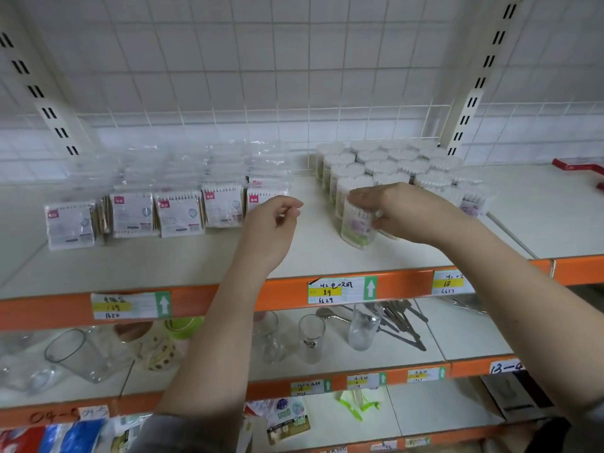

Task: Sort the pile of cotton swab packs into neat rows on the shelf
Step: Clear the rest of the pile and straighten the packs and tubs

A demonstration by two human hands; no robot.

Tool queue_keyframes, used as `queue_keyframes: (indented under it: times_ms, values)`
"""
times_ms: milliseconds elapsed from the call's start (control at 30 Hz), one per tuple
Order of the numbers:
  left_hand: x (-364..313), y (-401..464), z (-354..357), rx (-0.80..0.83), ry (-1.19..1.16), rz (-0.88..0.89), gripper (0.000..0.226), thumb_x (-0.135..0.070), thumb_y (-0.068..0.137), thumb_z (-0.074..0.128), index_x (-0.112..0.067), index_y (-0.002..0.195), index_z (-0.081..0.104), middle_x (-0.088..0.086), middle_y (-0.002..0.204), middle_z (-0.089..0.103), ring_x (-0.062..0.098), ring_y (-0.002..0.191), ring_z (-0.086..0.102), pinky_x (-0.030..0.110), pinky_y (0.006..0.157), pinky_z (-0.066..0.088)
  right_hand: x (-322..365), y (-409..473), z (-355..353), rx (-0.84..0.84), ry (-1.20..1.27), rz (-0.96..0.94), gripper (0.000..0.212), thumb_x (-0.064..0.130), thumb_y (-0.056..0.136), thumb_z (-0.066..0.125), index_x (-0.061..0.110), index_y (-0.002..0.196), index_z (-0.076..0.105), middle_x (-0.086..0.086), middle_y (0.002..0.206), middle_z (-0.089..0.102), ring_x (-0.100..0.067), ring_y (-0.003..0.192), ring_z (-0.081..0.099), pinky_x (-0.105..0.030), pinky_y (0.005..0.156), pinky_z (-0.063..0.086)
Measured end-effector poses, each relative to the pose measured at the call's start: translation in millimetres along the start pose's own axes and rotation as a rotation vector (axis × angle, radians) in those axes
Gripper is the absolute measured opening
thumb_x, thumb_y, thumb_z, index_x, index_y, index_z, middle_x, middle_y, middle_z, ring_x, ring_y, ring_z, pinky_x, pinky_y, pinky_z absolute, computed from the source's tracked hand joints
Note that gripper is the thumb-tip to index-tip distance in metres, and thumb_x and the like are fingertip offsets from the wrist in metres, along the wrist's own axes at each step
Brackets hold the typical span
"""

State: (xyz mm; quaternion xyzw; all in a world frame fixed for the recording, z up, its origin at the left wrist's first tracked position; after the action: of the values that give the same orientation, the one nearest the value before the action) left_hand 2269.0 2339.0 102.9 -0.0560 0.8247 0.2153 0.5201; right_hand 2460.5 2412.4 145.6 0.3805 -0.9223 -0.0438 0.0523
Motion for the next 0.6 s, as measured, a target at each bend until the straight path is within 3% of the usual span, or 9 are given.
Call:
queue_keyframes:
  times_ms: [100,200,300,400,600]
  values:
    - [-1,-3,1,-0.011,0.006,-0.024,0.018,-0.012,0.095,0.050,-0.026,0.093,0.062,-0.012,0.089,0.063,0.013,0.093,0.063,0.018,0.081,0.046,-2,1,4,-0.005,-0.028,-0.014,0.057,-0.001,0.087,0.055,0.023,0.138,0.046,0.007,0.145,0.044,-0.019,0.121,0.054,-0.030,0.098,0.042]
    - [0,-5,2,-0.023,0.027,-0.058,0.018,-0.013,0.095,0.050,-0.026,0.094,0.062,-0.012,0.090,0.062,0.011,0.094,0.063,0.014,0.080,0.044,-4,4,11,0.016,-0.078,-0.026,0.064,-0.004,0.088,0.050,0.021,0.145,0.035,0.005,0.152,0.032,-0.020,0.133,0.042,-0.031,0.106,0.036]
    - [2,-7,1,-0.048,0.054,-0.063,0.018,-0.012,0.094,0.051,-0.026,0.094,0.063,-0.008,0.092,0.065,0.012,0.093,0.063,0.013,0.077,0.044,-6,4,11,0.051,0.003,-0.018,0.061,0.010,0.091,0.055,0.017,0.147,0.030,0.001,0.155,0.025,-0.018,0.139,0.032,-0.028,0.111,0.027]
    - [1,-8,-2,-0.065,0.060,-0.063,0.019,-0.012,0.094,0.052,-0.027,0.091,0.062,-0.006,0.093,0.065,0.014,0.092,0.064,0.017,0.079,0.044,-4,1,8,0.024,0.055,-0.019,0.059,0.024,0.092,0.057,0.014,0.146,0.033,-0.002,0.155,0.025,-0.014,0.142,0.025,-0.022,0.111,0.020]
    - [4,-15,-21,-0.086,0.066,-0.077,0.017,-0.013,0.094,0.052,-0.026,0.092,0.063,-0.007,0.094,0.065,0.014,0.095,0.063,0.017,0.078,0.044,20,-15,7,-0.091,0.145,0.003,0.054,0.021,0.094,0.054,0.012,0.144,0.035,-0.002,0.152,0.032,-0.012,0.141,0.026,-0.010,0.105,0.013]
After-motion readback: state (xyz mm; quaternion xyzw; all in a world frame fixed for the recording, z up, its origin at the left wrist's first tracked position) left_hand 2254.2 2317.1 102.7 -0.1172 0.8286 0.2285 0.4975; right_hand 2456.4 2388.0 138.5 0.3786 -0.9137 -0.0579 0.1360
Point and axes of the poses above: each hand's wrist, its own y-axis towards the middle knuckle, its own z-axis out of the palm, x = y × z, the point moved 3 cm from there along y, towards the middle knuckle
